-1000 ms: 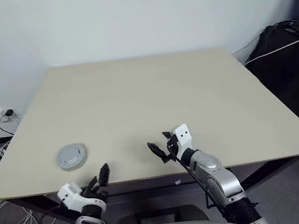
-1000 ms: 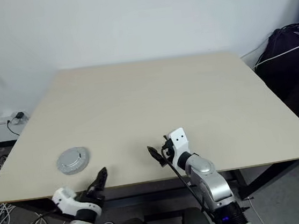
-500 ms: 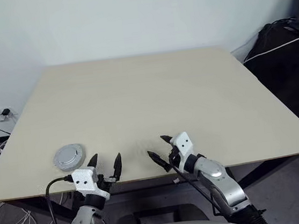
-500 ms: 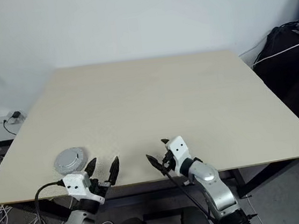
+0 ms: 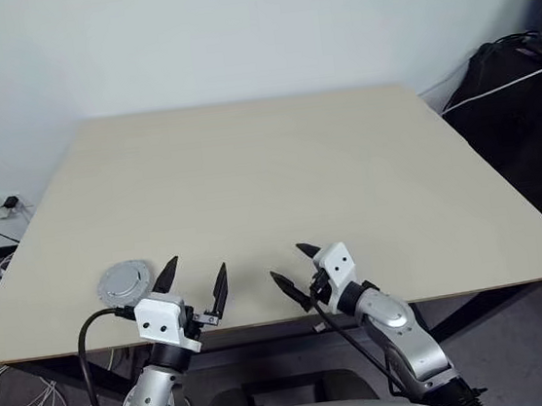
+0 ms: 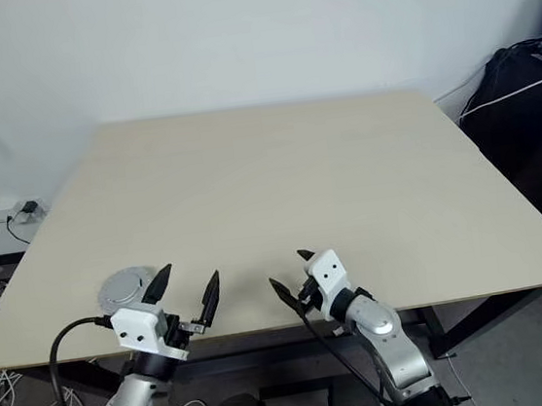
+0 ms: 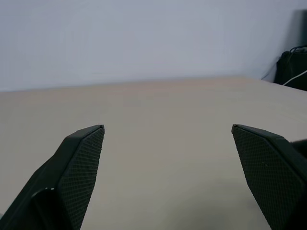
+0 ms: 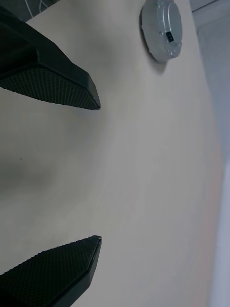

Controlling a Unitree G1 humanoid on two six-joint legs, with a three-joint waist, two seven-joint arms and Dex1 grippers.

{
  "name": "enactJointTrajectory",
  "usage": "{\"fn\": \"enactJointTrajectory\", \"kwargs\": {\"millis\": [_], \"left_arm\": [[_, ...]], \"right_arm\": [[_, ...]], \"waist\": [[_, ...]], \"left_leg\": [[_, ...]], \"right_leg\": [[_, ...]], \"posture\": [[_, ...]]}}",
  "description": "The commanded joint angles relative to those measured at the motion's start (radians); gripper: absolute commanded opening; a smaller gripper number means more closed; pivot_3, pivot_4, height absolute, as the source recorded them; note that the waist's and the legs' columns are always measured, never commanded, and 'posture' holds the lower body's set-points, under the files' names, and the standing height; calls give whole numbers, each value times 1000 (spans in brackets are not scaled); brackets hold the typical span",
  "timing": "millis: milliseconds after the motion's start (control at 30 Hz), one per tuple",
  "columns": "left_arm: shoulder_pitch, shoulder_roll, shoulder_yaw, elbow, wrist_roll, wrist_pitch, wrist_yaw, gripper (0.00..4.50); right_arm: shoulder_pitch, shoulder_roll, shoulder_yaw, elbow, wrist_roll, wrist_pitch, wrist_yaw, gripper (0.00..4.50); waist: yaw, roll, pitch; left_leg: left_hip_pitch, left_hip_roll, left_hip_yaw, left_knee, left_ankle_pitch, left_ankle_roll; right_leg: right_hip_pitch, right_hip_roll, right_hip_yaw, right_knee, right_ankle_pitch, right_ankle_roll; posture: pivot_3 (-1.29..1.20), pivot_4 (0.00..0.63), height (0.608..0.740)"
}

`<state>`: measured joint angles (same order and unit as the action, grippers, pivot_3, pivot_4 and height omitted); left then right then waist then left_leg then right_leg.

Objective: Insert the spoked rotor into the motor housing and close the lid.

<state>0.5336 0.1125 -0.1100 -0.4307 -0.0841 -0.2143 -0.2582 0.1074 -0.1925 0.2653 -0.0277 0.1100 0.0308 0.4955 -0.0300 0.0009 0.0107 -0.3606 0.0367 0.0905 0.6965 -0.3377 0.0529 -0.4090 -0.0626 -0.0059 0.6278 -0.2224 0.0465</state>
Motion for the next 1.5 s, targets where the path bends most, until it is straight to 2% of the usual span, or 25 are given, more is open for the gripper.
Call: {"fn": "enactJointTrajectory", "kwargs": {"millis": [33,267,467,700,867,1500], "left_arm": [[8,4,-19,-112,8,49,21,4485],[55,-4,-87,-249,46,141,66,4485],[87,-24,-198,-353,119,222,125,4485],[80,-43,-306,-347,201,248,187,4485],[57,-49,-322,-294,211,228,211,4485],[53,-33,-309,-294,190,220,217,4485]], "right_arm": [[-10,4,-17,-6,5,-20,-2,4500],[-11,9,-21,3,7,-18,-6,4500],[-11,9,-23,18,5,-24,-6,4500],[-14,12,-25,24,0,-27,-6,4500],[-15,12,-24,27,-5,-33,-6,4500],[-15,12,-19,14,-14,-40,-12,4500]], "waist": [[0,0,0],[1,0,1],[0,0,2],[2,0,2],[3,0,2],[3,0,2]], "left_leg": [[0,0,0,0,0,0],[0,0,0,0,0,0],[0,0,0,0,0,0],[0,0,0,0,0,0],[0,0,0,0,0,0],[0,0,0,0,0,0]], "right_leg": [[0,0,0,0,0,0],[0,0,0,0,0,0],[0,0,0,0,0,0],[0,0,0,0,0,0],[0,1,0,0,0,0],[0,1,0,0,0,0]], "posture": [[0,0,740],[0,0,740],[0,0,740],[0,0,740],[0,0,740],[0,0,740]]}}
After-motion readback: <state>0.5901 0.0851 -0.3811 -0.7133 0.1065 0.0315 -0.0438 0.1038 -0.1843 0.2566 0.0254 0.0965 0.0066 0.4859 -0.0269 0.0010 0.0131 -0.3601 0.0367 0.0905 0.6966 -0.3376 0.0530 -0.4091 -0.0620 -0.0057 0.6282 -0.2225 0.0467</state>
